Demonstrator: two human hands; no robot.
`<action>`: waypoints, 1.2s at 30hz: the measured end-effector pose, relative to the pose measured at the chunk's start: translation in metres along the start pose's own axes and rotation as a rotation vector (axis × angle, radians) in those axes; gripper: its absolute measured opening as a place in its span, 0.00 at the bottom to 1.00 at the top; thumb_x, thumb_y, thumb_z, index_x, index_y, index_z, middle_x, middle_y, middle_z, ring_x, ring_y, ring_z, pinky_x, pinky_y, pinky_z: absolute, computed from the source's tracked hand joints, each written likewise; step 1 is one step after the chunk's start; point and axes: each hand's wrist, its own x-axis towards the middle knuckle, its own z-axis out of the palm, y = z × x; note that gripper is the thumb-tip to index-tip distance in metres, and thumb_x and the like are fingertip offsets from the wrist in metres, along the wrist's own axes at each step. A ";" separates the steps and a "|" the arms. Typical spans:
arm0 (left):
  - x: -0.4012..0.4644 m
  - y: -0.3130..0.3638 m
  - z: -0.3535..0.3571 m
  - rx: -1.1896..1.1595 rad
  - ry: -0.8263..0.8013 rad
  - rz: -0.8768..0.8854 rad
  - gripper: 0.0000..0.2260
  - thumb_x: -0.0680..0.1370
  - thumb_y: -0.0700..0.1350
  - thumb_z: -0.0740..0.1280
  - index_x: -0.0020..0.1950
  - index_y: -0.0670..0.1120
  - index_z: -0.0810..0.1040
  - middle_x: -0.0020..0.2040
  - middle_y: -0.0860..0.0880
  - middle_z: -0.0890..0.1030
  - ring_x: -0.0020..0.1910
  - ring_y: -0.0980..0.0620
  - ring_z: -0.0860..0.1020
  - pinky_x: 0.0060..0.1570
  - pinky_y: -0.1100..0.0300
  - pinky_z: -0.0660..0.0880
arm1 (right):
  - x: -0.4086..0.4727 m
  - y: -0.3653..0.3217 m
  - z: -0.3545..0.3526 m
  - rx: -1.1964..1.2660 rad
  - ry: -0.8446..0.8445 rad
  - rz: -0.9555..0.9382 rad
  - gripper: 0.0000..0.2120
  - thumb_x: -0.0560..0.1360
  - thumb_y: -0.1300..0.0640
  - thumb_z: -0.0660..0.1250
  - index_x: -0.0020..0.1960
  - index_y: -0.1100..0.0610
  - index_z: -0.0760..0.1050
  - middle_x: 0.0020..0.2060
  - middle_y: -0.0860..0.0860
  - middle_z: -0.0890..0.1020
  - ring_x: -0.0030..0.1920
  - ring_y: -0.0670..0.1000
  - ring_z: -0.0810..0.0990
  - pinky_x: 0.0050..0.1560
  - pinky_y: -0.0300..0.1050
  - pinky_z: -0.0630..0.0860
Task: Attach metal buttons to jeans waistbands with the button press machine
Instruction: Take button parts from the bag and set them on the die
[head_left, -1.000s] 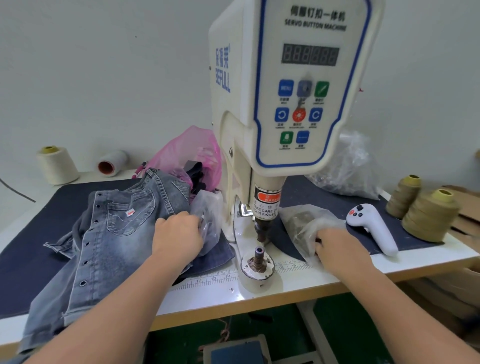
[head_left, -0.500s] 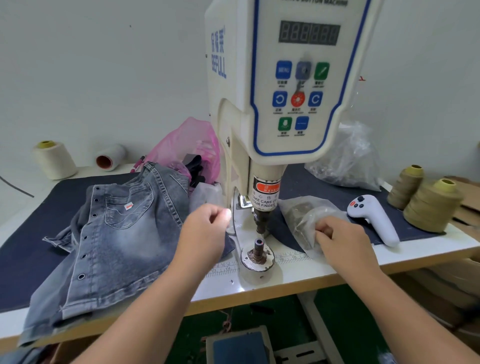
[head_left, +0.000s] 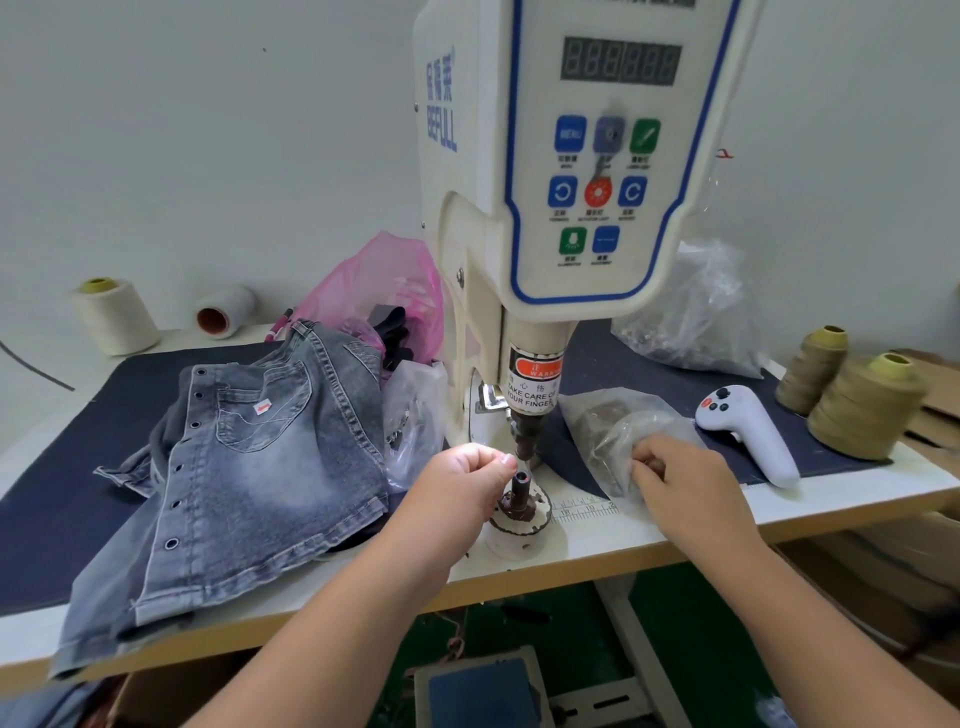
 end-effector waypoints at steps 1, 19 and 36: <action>0.001 0.000 0.001 0.003 0.001 -0.006 0.12 0.81 0.49 0.65 0.38 0.50 0.77 0.26 0.57 0.70 0.26 0.58 0.66 0.34 0.62 0.65 | 0.000 0.000 0.000 -0.005 0.003 -0.003 0.06 0.79 0.57 0.65 0.47 0.49 0.80 0.39 0.44 0.80 0.41 0.43 0.76 0.36 0.39 0.69; 0.007 -0.008 0.013 -0.018 0.129 0.064 0.07 0.79 0.45 0.67 0.42 0.47 0.80 0.26 0.60 0.79 0.24 0.67 0.73 0.24 0.73 0.67 | -0.001 0.002 0.003 -0.052 0.012 -0.025 0.09 0.80 0.56 0.64 0.42 0.46 0.75 0.36 0.43 0.79 0.38 0.41 0.74 0.33 0.37 0.66; 0.009 -0.002 0.011 -0.140 0.111 -0.085 0.05 0.77 0.45 0.69 0.43 0.46 0.82 0.22 0.59 0.73 0.34 0.52 0.69 0.35 0.59 0.64 | -0.001 0.003 0.008 -0.106 0.022 -0.040 0.07 0.80 0.56 0.63 0.45 0.50 0.78 0.37 0.45 0.79 0.39 0.43 0.74 0.33 0.37 0.65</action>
